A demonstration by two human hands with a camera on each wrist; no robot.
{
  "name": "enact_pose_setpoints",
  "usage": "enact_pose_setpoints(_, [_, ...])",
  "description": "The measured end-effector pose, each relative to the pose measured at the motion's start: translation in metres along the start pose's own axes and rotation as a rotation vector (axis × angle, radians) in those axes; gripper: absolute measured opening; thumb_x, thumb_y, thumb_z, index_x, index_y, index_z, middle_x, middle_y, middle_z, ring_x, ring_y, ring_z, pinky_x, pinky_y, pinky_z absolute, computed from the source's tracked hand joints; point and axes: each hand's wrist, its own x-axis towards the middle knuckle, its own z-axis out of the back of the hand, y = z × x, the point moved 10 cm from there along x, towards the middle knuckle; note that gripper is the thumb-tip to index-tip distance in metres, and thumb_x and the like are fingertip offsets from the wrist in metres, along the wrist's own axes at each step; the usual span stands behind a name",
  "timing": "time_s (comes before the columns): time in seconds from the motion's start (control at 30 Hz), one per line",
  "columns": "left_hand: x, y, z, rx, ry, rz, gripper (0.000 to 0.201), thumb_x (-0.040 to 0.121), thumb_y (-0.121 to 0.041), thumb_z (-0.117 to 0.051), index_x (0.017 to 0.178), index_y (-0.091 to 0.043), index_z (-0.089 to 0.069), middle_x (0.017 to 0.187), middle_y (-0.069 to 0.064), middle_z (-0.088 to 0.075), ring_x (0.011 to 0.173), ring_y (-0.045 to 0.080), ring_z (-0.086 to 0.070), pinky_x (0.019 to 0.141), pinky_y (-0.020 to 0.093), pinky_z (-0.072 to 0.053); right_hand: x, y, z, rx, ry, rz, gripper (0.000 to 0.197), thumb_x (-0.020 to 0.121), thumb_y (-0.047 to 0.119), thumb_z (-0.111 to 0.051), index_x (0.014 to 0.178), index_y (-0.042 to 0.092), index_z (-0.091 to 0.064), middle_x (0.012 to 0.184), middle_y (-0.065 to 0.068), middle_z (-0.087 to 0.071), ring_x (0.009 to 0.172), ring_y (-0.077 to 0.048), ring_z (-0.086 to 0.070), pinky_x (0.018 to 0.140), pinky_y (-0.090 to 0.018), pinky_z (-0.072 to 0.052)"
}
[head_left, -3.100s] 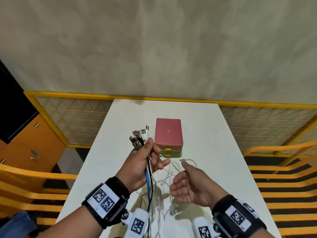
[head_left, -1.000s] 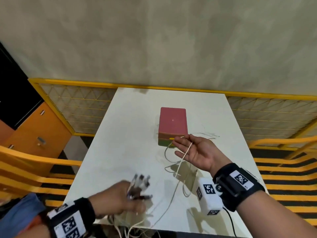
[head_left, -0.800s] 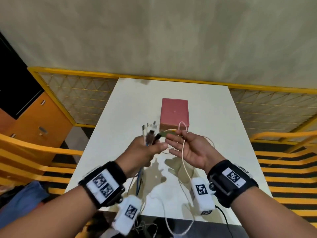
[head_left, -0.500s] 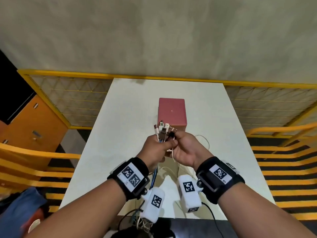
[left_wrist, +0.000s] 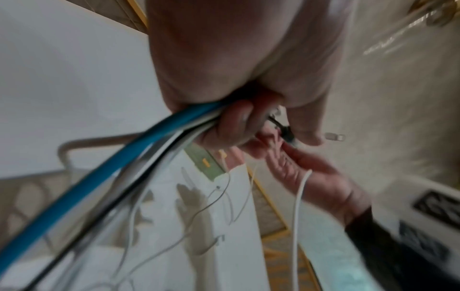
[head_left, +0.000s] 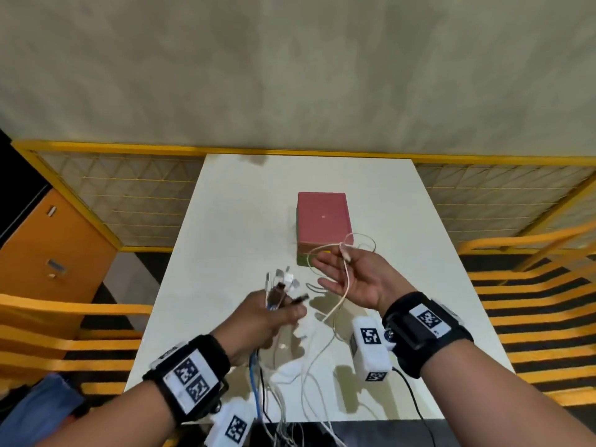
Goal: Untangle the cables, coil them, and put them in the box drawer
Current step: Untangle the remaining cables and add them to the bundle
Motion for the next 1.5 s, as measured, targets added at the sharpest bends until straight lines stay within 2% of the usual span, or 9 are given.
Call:
enact_pose_setpoints(0.1, [0.014,-0.029,-0.012,-0.058,-0.092,-0.093,0.014,0.084,-0.023,-0.076,0.086,-0.012,-0.067,0.065,0.01,-0.045,0.042,0.01,-0.028,0.041,0.018,-0.022,-0.002,-0.015,-0.011,0.058,0.046,-0.01,0.029,0.105,0.024,-0.037,0.095,0.01,-0.061,0.097,-0.012,-0.077,0.091,-0.024,-0.072,0.084,-0.046,-0.056])
enact_pose_setpoints(0.2, [0.023,-0.042,-0.04,-0.09,-0.109,-0.135,0.011,0.087,-0.01,-0.073,0.081,-0.016,-0.066,0.045,-0.013,-0.049,0.034,0.0,-0.037,0.036,0.013,-0.028,-0.002,-0.026,-0.02,0.056,0.072,-0.037,0.032,0.104,0.024,-0.038,0.106,0.004,-0.063,0.09,-0.016,-0.075,0.073,-0.028,-0.074,0.068,-0.037,-0.059])
enact_pose_setpoints(0.33, [0.027,-0.032,-0.056,-0.162,-0.169,-0.106,0.016,0.084,-0.01,-0.074,0.077,-0.014,-0.06,0.047,-0.008,-0.041,0.037,0.008,-0.03,0.039,0.016,-0.022,-0.005,-0.017,-0.013,0.01,0.106,-0.011,0.032,0.104,0.024,-0.039,0.118,0.009,-0.063,0.097,-0.016,-0.072,0.079,-0.029,-0.069,0.074,-0.039,-0.053])
enact_pose_setpoints(0.53, [0.023,-0.024,-0.059,-0.029,-0.183,-0.063,0.018,0.079,-0.009,-0.064,0.065,-0.019,-0.059,0.054,-0.001,-0.04,0.037,0.009,-0.028,0.041,0.019,-0.022,-0.011,-0.021,-0.009,-0.049,0.111,-0.037,0.032,0.104,0.023,-0.041,0.104,0.006,-0.068,0.085,-0.013,-0.074,0.067,-0.027,-0.07,0.072,-0.041,-0.052])
enact_pose_setpoints(0.8, [-0.018,0.011,-0.067,0.297,0.25,0.042,0.008,0.077,-0.017,-0.065,0.072,-0.015,-0.059,0.059,0.006,-0.045,0.043,0.013,-0.03,0.043,0.024,-0.023,-0.007,0.023,0.005,0.001,0.006,0.06,0.055,0.105,0.023,-0.033,0.067,0.016,-0.072,0.08,-0.002,-0.076,0.095,-0.02,-0.07,0.088,-0.044,-0.048])
enact_pose_setpoints(1.0, [-0.05,0.048,-0.032,0.701,0.514,0.108,0.026,0.07,-0.036,-0.075,0.073,-0.02,-0.055,0.067,0.0,-0.045,0.057,0.02,-0.037,0.056,0.031,-0.029,-0.016,0.036,0.008,0.076,-0.046,0.129,0.033,0.105,0.024,-0.034,0.087,0.014,-0.06,0.08,-0.005,-0.075,0.094,-0.024,-0.071,0.088,-0.045,-0.051])
enact_pose_setpoints(1.27, [-0.019,-0.021,0.006,-0.04,-0.068,-0.114,0.026,0.08,-0.021,-0.079,0.076,-0.016,-0.054,0.059,-0.001,-0.042,0.044,0.011,-0.031,0.043,0.021,-0.024,-0.019,-0.018,-0.005,-0.017,-0.009,0.074,0.029,0.105,0.025,-0.036,0.095,0.013,-0.059,0.09,-0.009,-0.077,0.081,-0.021,-0.076,0.074,-0.041,-0.058])
enact_pose_setpoints(1.37, [-0.009,-0.046,-0.013,-0.063,-0.169,-0.229,0.012,0.083,-0.01,-0.075,0.078,-0.018,-0.068,0.057,-0.006,-0.054,0.041,0.007,-0.041,0.04,0.016,-0.031,-0.022,-0.035,-0.021,0.017,0.044,0.033,0.03,0.105,0.025,-0.038,0.104,0.007,-0.061,0.083,-0.012,-0.073,0.071,-0.024,-0.071,0.074,-0.042,-0.058])
enact_pose_setpoints(1.5, [0.004,-0.045,-0.028,0.039,-0.217,-0.253,0.01,0.074,-0.007,-0.078,0.075,-0.012,-0.069,0.07,-0.002,-0.07,0.063,0.012,-0.064,0.059,0.021,-0.049,-0.035,-0.043,-0.035,0.064,0.11,-0.013,0.029,0.103,0.017,-0.04,0.098,0.0,-0.063,0.067,-0.01,-0.066,0.045,-0.015,-0.064,0.05,-0.032,-0.059])
